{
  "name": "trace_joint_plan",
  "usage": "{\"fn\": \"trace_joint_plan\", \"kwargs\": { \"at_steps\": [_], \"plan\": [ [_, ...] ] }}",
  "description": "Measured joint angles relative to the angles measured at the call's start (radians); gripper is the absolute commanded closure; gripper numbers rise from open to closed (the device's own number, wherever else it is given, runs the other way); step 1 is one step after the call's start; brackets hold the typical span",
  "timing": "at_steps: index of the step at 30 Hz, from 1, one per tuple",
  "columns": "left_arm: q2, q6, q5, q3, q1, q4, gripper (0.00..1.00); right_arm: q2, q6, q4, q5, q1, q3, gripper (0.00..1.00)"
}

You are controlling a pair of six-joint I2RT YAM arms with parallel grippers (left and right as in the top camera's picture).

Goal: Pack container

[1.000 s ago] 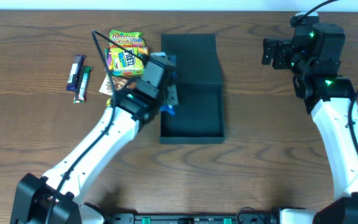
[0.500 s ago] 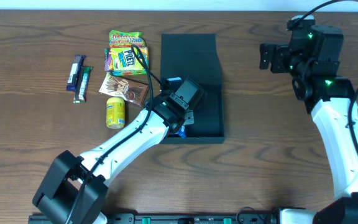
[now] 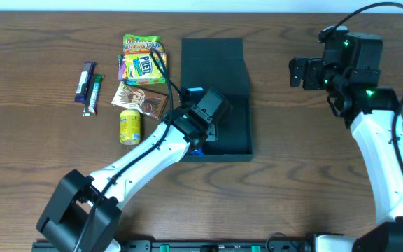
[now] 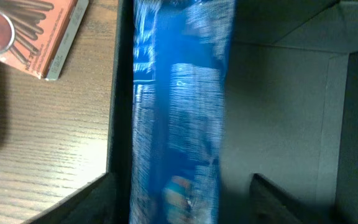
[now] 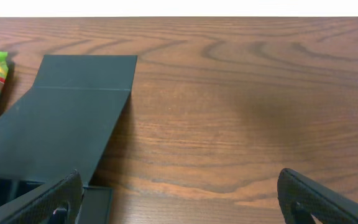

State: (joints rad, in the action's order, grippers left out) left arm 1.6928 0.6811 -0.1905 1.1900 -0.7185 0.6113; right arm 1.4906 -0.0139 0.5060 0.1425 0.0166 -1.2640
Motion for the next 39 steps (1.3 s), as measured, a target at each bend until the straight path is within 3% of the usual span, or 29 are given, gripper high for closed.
{"fn": "trace_joint_plan", "kwargs": {
  "at_steps": [11, 12, 13, 14, 15, 19, 20, 27, 39],
  "plan": [
    [-0.003, -0.037, -0.014, 0.0, 0.0, -0.041, 0.26, 0.0, 0.0, 0.0, 0.0, 0.0, 0.0, 0.02],
    [-0.007, -0.046, -0.026, 0.0, 0.002, -0.04, 0.26, 0.0, 0.0, 0.0, 0.0, 0.0, 0.0, 0.11],
    [-0.017, -0.054, -0.04, 0.0, 0.004, -0.04, 0.23, 0.0, 0.005, 0.0, 0.0, 0.0, 0.0, 0.33],
    [-0.027, -0.058, -0.054, 0.0, 0.009, -0.04, 0.23, 0.0, 0.006, 0.001, 0.002, 0.0, 0.0, 0.6],
    [-0.04, -0.061, -0.065, 0.0, 0.017, -0.041, 0.26, 0.0, 0.004, 0.002, 0.006, 0.0, 0.0, 0.98],
    [-0.08, -0.072, -0.066, 0.002, 0.111, -0.038, 0.85, 0.0, 0.009, 0.003, 0.072, -0.005, 0.0, 0.99],
    [-0.081, -0.074, -0.052, 0.003, 0.14, -0.038, 0.94, 0.0, 0.018, 0.003, 0.093, -0.011, 0.0, 0.99],
    [-0.048, -0.076, 0.077, 0.004, 0.279, -0.039, 0.94, 0.002, 0.111, 0.06, 0.188, -0.152, 0.0, 0.98],
    [0.103, -0.103, 0.283, 0.004, 0.354, -0.046, 0.94, 0.166, 0.117, 0.18, 0.222, -0.397, 0.0, 0.98]
  ]
}}
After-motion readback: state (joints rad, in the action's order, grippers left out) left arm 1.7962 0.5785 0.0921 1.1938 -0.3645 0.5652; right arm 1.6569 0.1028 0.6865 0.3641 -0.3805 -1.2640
